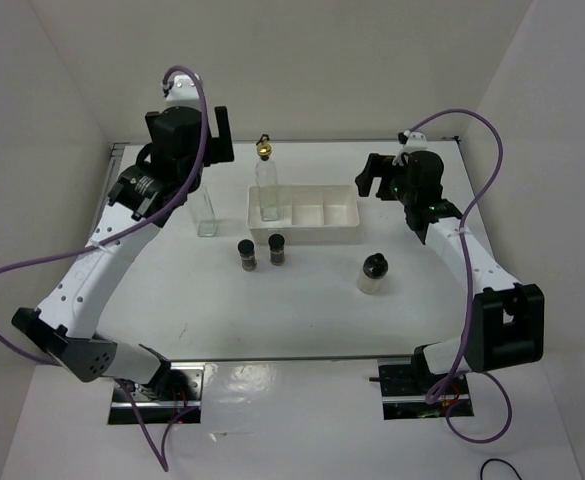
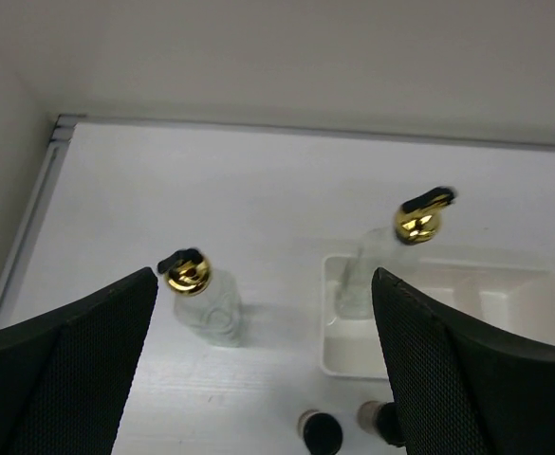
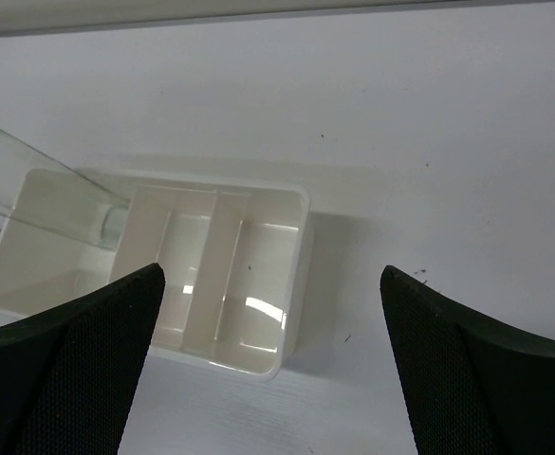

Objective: Organize the condiment bottles

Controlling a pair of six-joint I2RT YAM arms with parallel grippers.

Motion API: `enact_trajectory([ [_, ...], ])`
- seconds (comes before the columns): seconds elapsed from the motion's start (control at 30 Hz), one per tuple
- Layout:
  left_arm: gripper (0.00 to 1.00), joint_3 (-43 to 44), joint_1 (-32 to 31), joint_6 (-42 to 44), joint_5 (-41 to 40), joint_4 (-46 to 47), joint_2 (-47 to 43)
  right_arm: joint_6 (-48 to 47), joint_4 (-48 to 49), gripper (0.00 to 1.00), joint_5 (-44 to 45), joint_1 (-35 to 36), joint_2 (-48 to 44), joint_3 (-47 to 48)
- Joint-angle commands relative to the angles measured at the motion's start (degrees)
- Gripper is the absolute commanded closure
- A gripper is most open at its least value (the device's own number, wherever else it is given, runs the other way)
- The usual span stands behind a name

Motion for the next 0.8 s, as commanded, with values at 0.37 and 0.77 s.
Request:
enact_trajectory([
  [0.37, 0.01, -17.35, 9.03, -4.19, 1.5, 3.6, -7.82, 1.04, 2.56, 0.01, -0.4, 1.2, 0.83, 0.44],
  [0.77, 0.01, -23.15, 11.41, -1.73, 7.57, 8.43, -5.63, 1.04, 2.56, 0.01, -0.4, 1.2, 1.88, 0.44],
])
